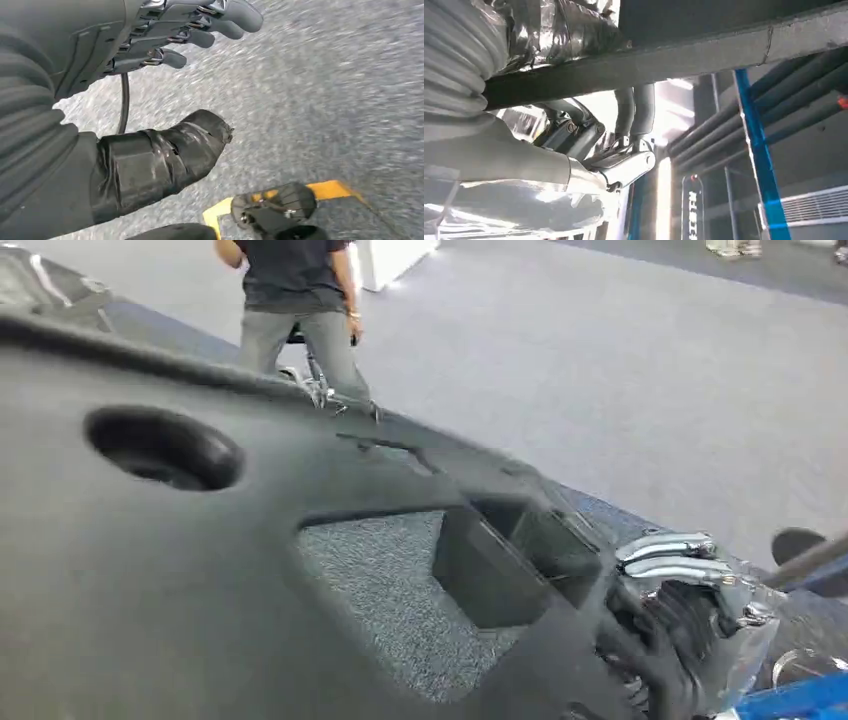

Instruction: Take the parts from the cabinet and place them on the table.

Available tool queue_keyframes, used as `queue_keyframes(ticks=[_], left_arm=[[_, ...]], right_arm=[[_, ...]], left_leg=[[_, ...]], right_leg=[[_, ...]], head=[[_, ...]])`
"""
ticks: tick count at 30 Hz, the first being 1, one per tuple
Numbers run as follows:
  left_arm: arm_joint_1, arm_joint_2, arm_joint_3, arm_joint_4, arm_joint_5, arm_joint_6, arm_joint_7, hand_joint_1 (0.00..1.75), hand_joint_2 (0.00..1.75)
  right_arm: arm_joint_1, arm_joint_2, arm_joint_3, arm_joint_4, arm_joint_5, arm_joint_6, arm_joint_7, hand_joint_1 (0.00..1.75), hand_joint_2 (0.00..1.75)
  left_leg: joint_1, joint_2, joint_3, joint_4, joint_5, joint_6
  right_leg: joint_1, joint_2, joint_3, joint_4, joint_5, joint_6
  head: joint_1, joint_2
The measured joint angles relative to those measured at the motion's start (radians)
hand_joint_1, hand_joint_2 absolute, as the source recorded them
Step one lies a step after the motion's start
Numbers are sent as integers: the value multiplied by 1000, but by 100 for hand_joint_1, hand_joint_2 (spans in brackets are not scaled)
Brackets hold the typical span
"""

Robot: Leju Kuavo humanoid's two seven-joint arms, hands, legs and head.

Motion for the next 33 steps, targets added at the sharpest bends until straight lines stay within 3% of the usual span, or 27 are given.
queue_keyframes(ticks=[1, 2, 5, 6, 7, 8, 10, 11, 12, 13, 15, 16, 17, 21, 22, 23, 24, 25, 26, 27, 28, 30, 31, 32, 33], left_arm=[[1, 0, 0, 0, -2, -4, 5, 0, 175], [-2, 0, 0, 0, -7, -9, 15, 0, 175], [6, 0, 0, 0, -34, -13, 24, 0, 175], [9, 3, 0, 0, -38, -10, 24, 0, 175], [9, 1, 0, 0, -40, -2, 20, 0, 175], [7, 0, 0, 0, -37, 6, 10, 0, 175], [3, -1, 0, 0, -29, 23, -9, 0, 175], [2, -1, 0, 0, -22, 30, -18, 0, 175], [0, -2, 0, 0, -19, 37, -22, 0, 175], [0, -3, 0, 0, -17, 43, -24, 0, 175], [-6, -5, 0, 0, -22, 46, -22, 0, 175], [-13, -8, 0, 0, -26, 42, -17, 0, 175], [-21, -9, 0, 0, -33, 36, -12, 0, 175], [-32, -14, 0, 0, -54, 0, 17, 0, 175], [-27, -18, 0, 0, -55, -3, 23, 0, 175], [-29, -18, 0, 0, -56, -3, 26, 0, 175], [-31, -18, 0, 0, -57, -3, 28, 0, 175], [-33, -19, 0, 0, -58, -4, 29, 0, 175], [-33, -19, 0, 0, -62, -7, 34, 0, 175], [-33, -19, 0, 0, -64, -10, 41, 0, 175], [-34, -19, 0, 0, -72, -15, 54, 0, 175], [-39, -19, 0, 0, -82, -22, 68, 0, 175], [-43, -19, 0, 0, -85, -24, 70, 0, 175], [-44, -19, 0, 0, -87, -24, 73, 0, 175], [-50, -19, 0, 0, -88, -24, 75, 0, 175]], right_arm=[[3, 1, 0, -1, 1, -5, 6, 175, 175], [12, 1, 0, -4, 3, -10, 14, 175, 175], [22, 2, 0, -28, 27, -42, 35, 175, 175], [24, 2, 0, -37, 32, -50, 41, 175, 175], [30, 2, 0, -44, 34, -54, 49, 175, 175], [37, 1, 0, -55, 37, -55, 60, 175, 175], [47, 0, 0, -68, 40, -58, 74, 175, 175], [51, 0, 0, -72, 40, -59, 80, 175, 175], [55, -1, 0, -77, 40, -62, 86, 175, 175], [57, -2, 0, -82, 39, -64, 90, 175, 175], [59, -5, 0, -91, 40, -69, 98, 175, 175], [61, -7, 0, -97, 44, -73, 102, 175, 175], [63, -9, 0, -103, 50, -78, 106, 175, 175], [80, -16, 0, -121, 65, -92, 114, 175, 175], [80, -17, 0, -124, 65, -92, 118, 175, 175], [84, -20, 0, -127, 69, -95, 118, 175, 175], [90, -24, 0, -130, 69, -97, 119, 175, 175], [98, -29, 0, -132, 68, -98, 119, 175, 175], [104, -30, 0, -132, 66, -98, 119, 175, 175], [105, -33, 0, -132, 63, -99, 118, 175, 175], [105, -35, -1, -132, 62, -99, 115, 175, 175], [105, -40, -3, -132, 61, -99, 109, 175, 175], [105, -41, -5, -132, 61, -99, 108, 175, 175], [104, -42, -6, -132, 60, -99, 107, 175, 175], [105, -43, -8, -133, 60, -100, 106, 175, 175]], left_leg=[[1, -11, -6, 6, -4, -5], [0, -25, -16, 18, -6, -11], [11, -55, -23, 5, 1, -32], [12, -43, -25, 12, -5, -34], [3, 17, -33, 35, -20, -40], [6, 57, -66, 98, -53, -46], [15, 84, -142, 236, -106, -55], [18, 88, -169, 280, -113, -59], [20, 92, -173, 281, -97, -61], [22, 95, -155, 240, -64, -62], [23, 123, -64, 66, 24, -59], [15, 174, -36, 3, 21, -57], [4, 178, -31, -1, 18, -47], [3, 129, -25, -7, 14, -24], [12, 122, -15, -17, 18, -18], [12, 110, -9, -19, 15, -10], [11, 101, -8, -18, 13, -3], [10, 89, -8, -17, 12, 0], [7, 76, -8, -17, 11, 0], [6, 61, -8, -15, 10, 2], [5, 45, -6, -13, 9, 2], [4, 12, -2, -8, 5, 0], [5, -3, -1, -4, 2, -4], [7, -11, -6, -3, 1, -6], [4, -27, -13, 4, 0, -12]], right_leg=[[-2, 54, 13, -33, -13, -1], [-7, 63, 25, -61, -15, 3], [2, 35, 27, -62, -12, -4], [-8, 19, 35, -74, -7, -12], [-7, 9, 43, -81, -8, -16], [-5, -7, 48, -84, -10, -21], [-2, -38, 51, -84, -14, -24], [-2, -52, 52, -84, -18, -24], [-2, -65, 56, -84, -20, -23], [-3, -77, 60, -84, -24, -20], [-3, -101, 73, -84, -33, -14], [0, -111, 79, -84, -37, -8], [7, -120, 79, -84, -42, -1], [7, -155, 101, -97, -54, 21], [2, -135, 99, -86, -60, 29], [3, -77, 72, -26, -98, 28], [5, -54, 32, 50, -133, 25], [5, -38, -17, 137, -169, 23], [6, -32, -55, 199, -185, 22], [7, -29, -80, 229, -179, 20], [8, -28, -79, 206, -146, 17], [9, -11, -18, 51, -40, 8], [9, 31, 21, -44, 5, 3], [1, 91, 32, -61, -15, -2], [0, 92, 38, -80, -12, 2]], head=[[4, 0], [5, 0], [-24, 2], [-30, 3], [-36, 3], [-49, 3], [-49, 3], [-49, 3], [-49, 3], [-49, 3], [-50, 3], [-50, 3], [-51, 3], [-49, 3], [-49, 3], [-50, 3], [-50, 3], [-57, 3], [-66, 3], [-73, 3], [-81, 3], [-88, 3], [-89, 3], [-93, 3], [-101, 3]])
